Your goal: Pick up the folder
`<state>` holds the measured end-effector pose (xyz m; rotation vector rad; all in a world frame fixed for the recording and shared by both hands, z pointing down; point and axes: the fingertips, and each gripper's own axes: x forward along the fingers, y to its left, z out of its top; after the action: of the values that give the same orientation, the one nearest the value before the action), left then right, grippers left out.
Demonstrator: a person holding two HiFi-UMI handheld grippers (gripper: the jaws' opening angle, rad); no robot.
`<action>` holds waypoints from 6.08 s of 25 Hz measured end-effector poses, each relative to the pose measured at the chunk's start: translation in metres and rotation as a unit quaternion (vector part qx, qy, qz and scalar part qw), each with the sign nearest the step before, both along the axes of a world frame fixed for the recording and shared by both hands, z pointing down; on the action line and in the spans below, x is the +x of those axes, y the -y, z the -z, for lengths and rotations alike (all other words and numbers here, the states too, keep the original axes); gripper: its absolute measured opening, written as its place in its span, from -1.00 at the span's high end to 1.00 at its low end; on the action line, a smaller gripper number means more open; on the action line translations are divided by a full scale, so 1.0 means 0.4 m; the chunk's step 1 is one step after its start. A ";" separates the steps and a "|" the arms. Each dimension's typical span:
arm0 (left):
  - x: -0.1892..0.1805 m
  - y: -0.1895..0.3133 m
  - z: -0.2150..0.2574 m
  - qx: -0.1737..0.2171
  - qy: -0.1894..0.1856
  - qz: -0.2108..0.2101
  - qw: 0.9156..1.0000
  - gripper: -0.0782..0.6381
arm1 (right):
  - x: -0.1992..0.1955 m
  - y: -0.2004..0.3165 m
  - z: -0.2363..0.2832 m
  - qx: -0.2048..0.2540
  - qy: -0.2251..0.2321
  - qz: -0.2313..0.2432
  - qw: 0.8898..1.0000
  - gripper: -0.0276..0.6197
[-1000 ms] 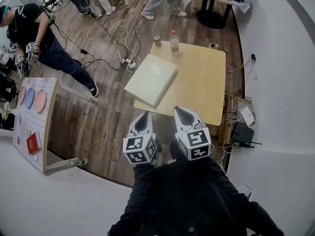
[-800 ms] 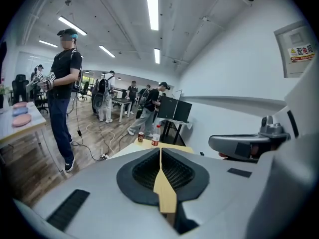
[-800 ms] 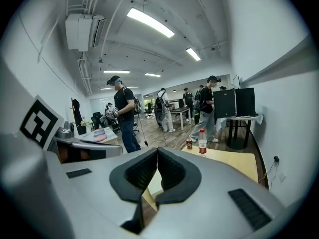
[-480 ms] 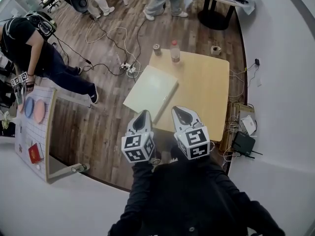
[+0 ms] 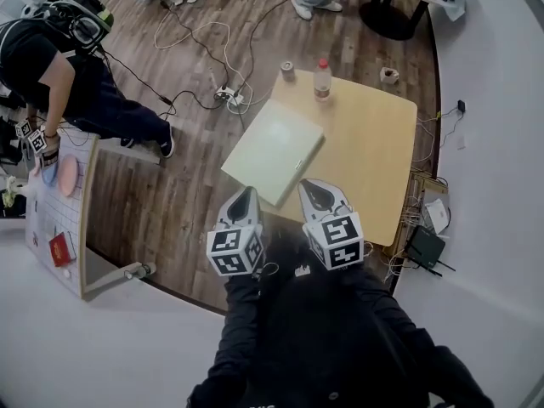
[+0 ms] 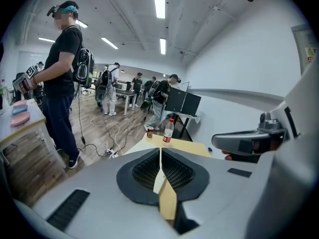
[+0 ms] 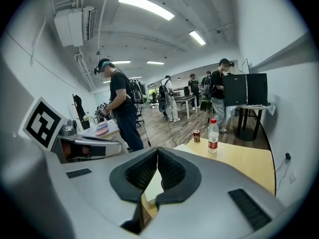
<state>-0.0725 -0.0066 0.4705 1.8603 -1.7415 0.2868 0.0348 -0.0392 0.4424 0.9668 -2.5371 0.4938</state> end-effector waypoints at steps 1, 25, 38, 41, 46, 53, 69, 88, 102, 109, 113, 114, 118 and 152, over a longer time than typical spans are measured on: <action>-0.019 0.004 -0.014 -0.005 -0.003 0.002 1.000 0.67 | -0.015 0.004 -0.013 -0.004 -0.006 0.003 1.000 0.84; -0.400 0.155 -0.461 -0.153 -0.040 0.010 0.987 0.67 | -0.268 0.161 -0.341 -0.098 -0.131 0.007 0.987 0.84; -0.452 0.188 -0.615 -0.163 -0.096 -0.058 0.980 0.36 | -0.392 0.198 -0.470 -0.118 -0.153 0.048 0.980 0.84; -0.451 0.212 -0.631 -0.156 -0.116 -0.086 0.977 0.35 | -0.399 0.199 -0.491 -0.124 -0.156 0.050 0.979 0.84; -0.449 0.258 -0.656 -0.148 -0.188 -0.127 0.963 0.25 | -0.402 0.204 -0.522 -0.134 -0.162 0.050 0.976 0.84; -0.456 0.294 -0.712 -0.160 -0.279 -0.131 0.938 0.16 | -0.395 0.246 -0.554 -0.143 -0.163 0.035 0.975 0.84; -0.367 0.315 -0.789 -0.222 -0.382 -0.253 0.860 -0.28 | -0.387 0.298 -0.610 -0.162 -0.171 0.021 0.972 0.84; -0.249 0.252 -0.783 -0.285 -0.416 -0.402 0.764 -0.31 | -0.320 0.324 -0.630 -0.176 -0.174 0.001 0.969 0.84; -0.278 0.289 -0.611 -0.214 -0.373 -0.300 0.852 -0.19 | -0.296 0.323 -0.515 -0.151 -0.145 -0.015 0.978 0.84; -0.266 0.275 -0.517 -0.203 -0.321 -0.245 0.892 -0.16 | -0.259 0.304 -0.435 -0.134 -0.125 -0.031 0.983 0.84; -0.268 0.255 -0.469 -0.194 -0.307 -0.219 0.906 -0.13 | -0.237 0.286 -0.394 -0.125 -0.116 -0.036 0.985 0.84; -0.268 0.248 -0.460 -0.191 -0.306 -0.214 0.908 -0.13 | -0.230 0.281 -0.385 -0.123 -0.114 -0.038 0.985 0.84; -0.262 0.216 -0.428 -0.182 -0.306 -0.195 0.914 -0.09 | -0.205 0.262 -0.353 -0.116 -0.106 -0.041 0.987 0.84; -0.192 0.307 0.211 0.130 -0.226 -0.092 0.961 -0.03 | -0.104 0.317 0.127 0.042 0.005 -0.058 0.997 0.84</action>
<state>-0.1491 -0.1294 0.3863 2.0732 -1.3442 -0.2953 -0.0069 -0.1659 0.3915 1.1503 -2.5393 0.4292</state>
